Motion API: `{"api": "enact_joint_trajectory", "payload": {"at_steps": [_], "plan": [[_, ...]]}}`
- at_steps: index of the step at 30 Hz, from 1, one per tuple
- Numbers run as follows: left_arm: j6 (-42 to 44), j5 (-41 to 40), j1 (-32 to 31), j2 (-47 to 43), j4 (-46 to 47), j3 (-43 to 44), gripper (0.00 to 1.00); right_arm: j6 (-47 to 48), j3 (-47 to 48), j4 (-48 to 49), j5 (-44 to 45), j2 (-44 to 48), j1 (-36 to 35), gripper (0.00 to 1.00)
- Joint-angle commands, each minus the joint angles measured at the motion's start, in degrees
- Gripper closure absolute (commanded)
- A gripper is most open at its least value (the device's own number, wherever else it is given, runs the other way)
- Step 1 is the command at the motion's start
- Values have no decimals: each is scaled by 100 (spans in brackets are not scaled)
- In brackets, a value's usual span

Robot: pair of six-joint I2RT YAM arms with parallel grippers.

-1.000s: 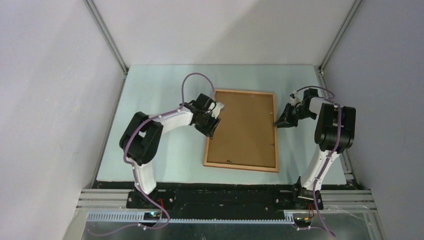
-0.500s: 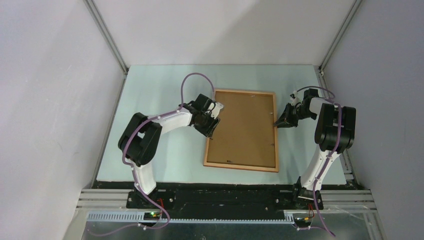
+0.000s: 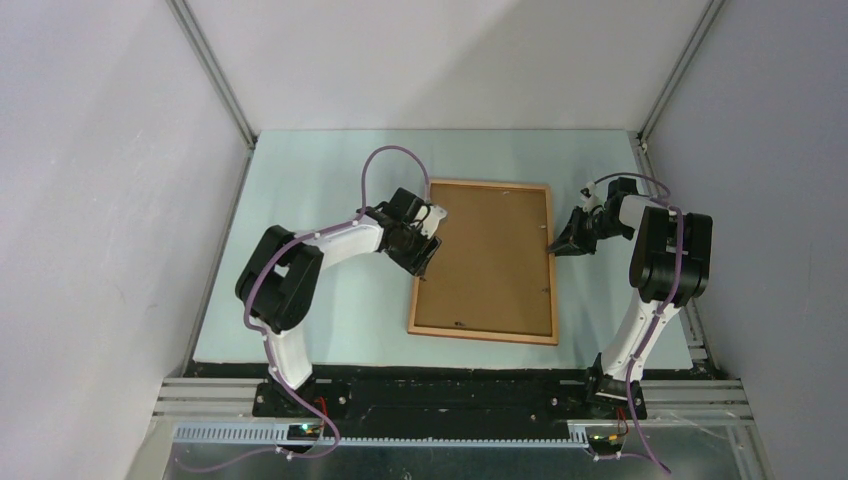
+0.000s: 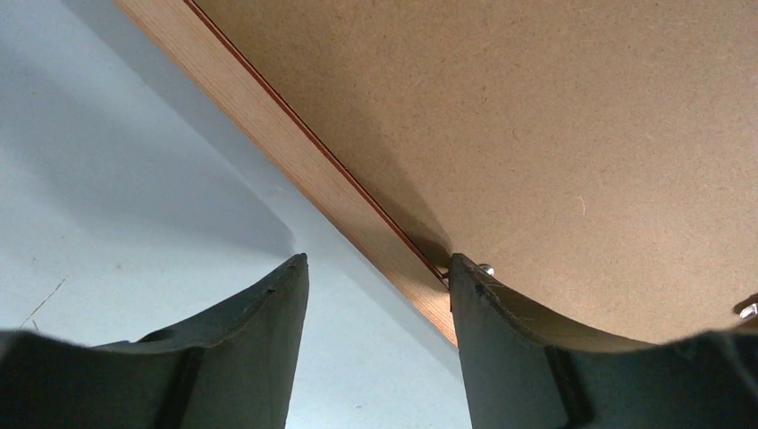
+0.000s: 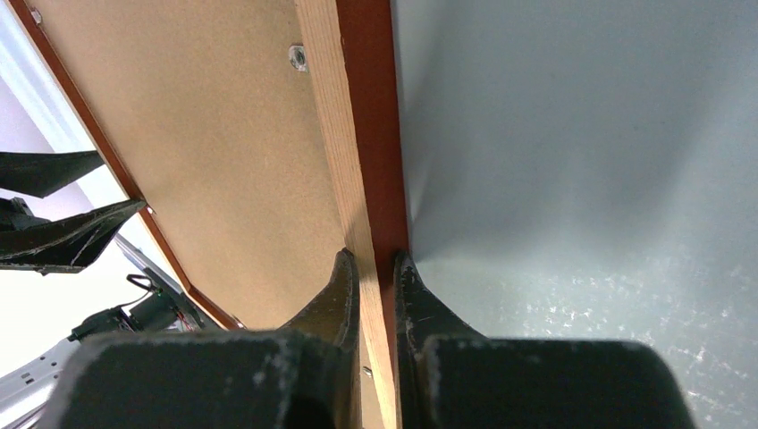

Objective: Put the photo into the frame
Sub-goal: Install the photo frame at the center of the board.

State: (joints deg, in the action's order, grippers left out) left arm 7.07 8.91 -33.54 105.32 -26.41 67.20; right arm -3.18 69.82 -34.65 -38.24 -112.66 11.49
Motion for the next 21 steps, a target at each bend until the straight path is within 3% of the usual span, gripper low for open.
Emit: {"api": "enact_joint_trajectory", "payload": {"at_steps": [1,15,21], "plan": [[299,-97,-19,-168,-862,-233,36,-200,-21,183,128,-57,205,100],[127,-75,143,-257,-862,105,28,-150,-21,161,84,-35,248,99],[15,106,305,-351,-865,194,21,-124,-21,161,129,14,249,81]]}}
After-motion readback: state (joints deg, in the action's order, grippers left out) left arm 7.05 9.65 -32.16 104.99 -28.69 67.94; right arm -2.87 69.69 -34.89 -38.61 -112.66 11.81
